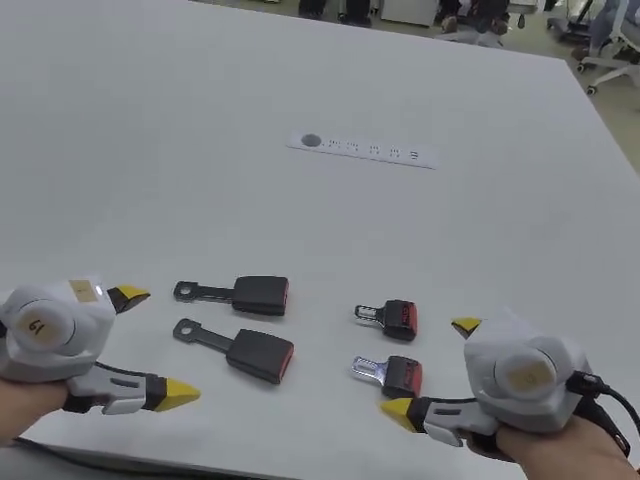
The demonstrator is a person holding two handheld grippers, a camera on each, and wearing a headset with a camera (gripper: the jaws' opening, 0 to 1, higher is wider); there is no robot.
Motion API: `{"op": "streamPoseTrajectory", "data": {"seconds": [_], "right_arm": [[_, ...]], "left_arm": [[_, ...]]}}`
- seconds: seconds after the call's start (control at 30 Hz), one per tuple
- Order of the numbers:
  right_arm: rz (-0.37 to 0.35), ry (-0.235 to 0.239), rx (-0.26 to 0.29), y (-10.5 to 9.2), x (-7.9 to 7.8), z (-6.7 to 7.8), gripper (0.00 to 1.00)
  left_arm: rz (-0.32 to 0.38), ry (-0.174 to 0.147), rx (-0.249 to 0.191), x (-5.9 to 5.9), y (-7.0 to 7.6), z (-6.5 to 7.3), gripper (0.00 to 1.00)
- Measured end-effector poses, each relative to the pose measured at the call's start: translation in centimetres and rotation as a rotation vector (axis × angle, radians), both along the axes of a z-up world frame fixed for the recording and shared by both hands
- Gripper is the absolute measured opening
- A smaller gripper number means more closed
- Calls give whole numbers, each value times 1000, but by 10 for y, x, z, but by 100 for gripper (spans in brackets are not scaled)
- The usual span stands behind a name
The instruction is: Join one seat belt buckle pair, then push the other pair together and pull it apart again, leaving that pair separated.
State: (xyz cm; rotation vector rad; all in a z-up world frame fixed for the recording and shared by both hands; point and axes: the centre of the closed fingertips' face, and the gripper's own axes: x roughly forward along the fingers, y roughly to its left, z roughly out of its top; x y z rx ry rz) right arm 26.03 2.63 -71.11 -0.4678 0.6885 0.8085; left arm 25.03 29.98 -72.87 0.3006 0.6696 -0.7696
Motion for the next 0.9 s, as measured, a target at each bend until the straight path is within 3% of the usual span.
{"op": "streamPoseTrajectory", "data": {"seconds": [0.1, 0.17, 0.23, 0.3, 0.43, 0.5, 0.57, 0.63, 0.77, 0.9], "right_arm": [[24, -1, -18, -5, -4, -1, 79], [43, -7, -54, -11, -8, -5, 78], [49, 3, -52, -12, -10, -9, 77], [51, 3, -56, -14, -11, -9, 78], [81, 14, -55, -12, -12, -9, 73], [101, 15, -47, -7, -13, -7, 68], [107, 46, -31, -2, -13, -10, 61], [140, 70, -41, 1, -15, -15, 53], [176, 56, -70, 4, -12, -18, 52], [196, 63, -74, 5, -10, -21, 51]], "left_arm": [[-22, -1, 8, -4, -5, 0, 88], [-51, -13, 14, -7, -9, 1, 80], [-67, -36, 25, -7, -12, 4, 81], [-75, -37, 27, -5, -10, 3, 80], [-113, -15, 39, -7, -11, -1, 74], [-164, -11, 56, -8, -19, -2, 72], [-215, 31, 67, -10, -27, -6, 69], [-240, 20, 88, -4, -35, -4, 65], [-290, 3, 91, 6, -53, 2, 62], [-383, -3, 162, 12, -61, -2, 60]]}}
